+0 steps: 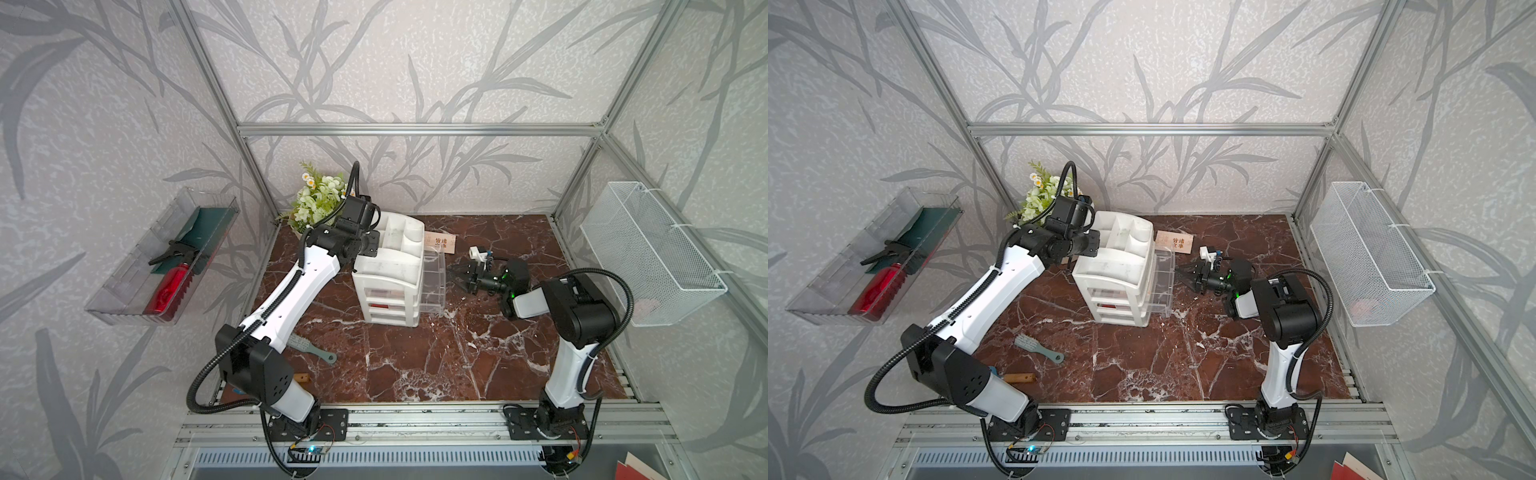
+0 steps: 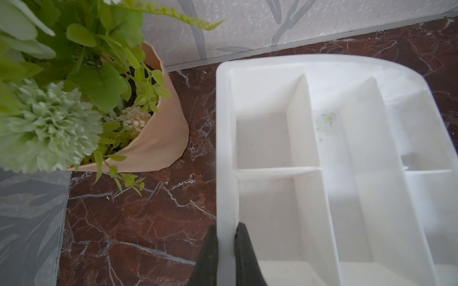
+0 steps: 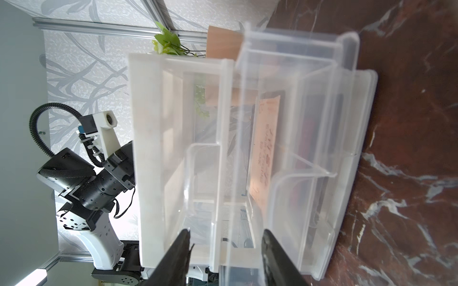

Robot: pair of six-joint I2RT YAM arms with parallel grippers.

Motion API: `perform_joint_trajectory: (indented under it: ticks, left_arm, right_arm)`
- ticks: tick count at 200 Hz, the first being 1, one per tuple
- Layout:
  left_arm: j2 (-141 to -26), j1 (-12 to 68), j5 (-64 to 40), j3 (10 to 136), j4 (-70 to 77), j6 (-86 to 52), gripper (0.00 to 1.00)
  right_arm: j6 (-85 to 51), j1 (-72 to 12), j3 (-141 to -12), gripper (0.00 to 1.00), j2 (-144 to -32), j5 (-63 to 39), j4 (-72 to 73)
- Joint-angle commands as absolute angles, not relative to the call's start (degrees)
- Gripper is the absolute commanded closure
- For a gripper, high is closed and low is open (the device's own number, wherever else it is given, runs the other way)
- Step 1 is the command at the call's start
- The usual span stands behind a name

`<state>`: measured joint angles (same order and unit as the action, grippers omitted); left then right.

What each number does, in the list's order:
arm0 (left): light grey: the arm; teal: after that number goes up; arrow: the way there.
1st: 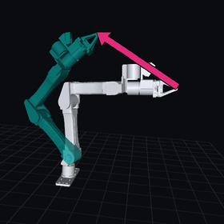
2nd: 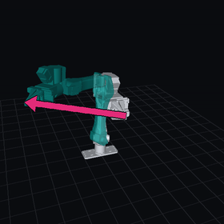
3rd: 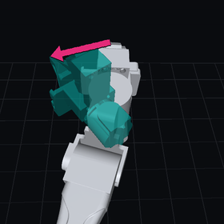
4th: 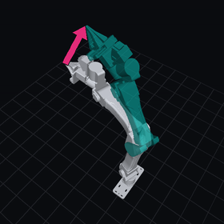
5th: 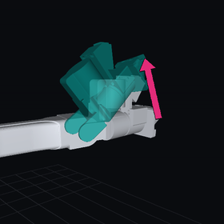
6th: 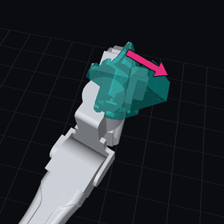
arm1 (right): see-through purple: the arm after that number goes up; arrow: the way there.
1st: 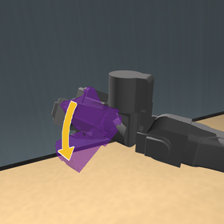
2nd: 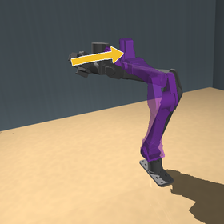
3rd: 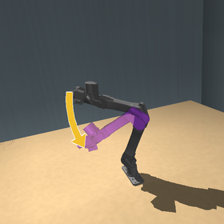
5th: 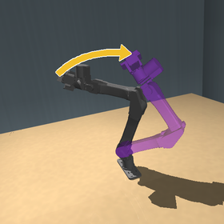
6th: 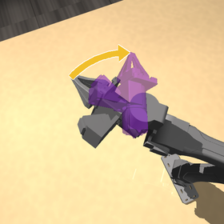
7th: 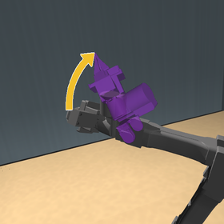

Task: Take the postcards out of the drawer
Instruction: Open the drawer in the storage box.

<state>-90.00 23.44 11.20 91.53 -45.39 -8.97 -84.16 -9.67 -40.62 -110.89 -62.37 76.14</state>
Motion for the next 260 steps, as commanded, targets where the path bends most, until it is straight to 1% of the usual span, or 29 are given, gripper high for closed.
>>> perform_joint_trajectory:
  ticks: [1,32,66,118,157,202,260]
  left_arm:
    - [-92.86,22.72,15.97,89.74,-54.49,-7.28,1.00]
    - [-93.06,22.76,15.65,89.77,-54.43,-7.72,1.00]
    - [-93.08,22.76,15.52,89.74,-54.46,-7.92,1.00]
    - [-93.15,22.76,15.26,89.68,-54.41,-8.17,1.00]
    - [-93.08,22.77,15.12,89.32,-54.48,-8.18,1.00]
    - [-93.07,22.80,15.22,89.21,-54.52,-8.00,1.00]
    - [-93.27,22.84,14.82,89.12,-54.66,-8.09,1.00]
  right_arm:
    - [-83.28,-8.82,-39.49,0.54,-107.94,-64.07,80.59]
    - [-82.33,-8.76,-38.50,0.53,-108.04,-64.86,80.60]
    - [-80.07,-8.79,-37.07,0.44,-110.31,-65.01,80.60]
    - [-78.15,-10.51,-38.00,0.39,-113.31,-65.48,80.60]
    - [-77.87,-12.79,-39.45,0.38,-115.56,-64.70,80.60]
    - [-78.00,-13.62,-40.20,0.38,-116.23,-64.25,80.60]
    - [-78.79,-13.72,-41.50,0.41,-116.93,-64.10,80.66]
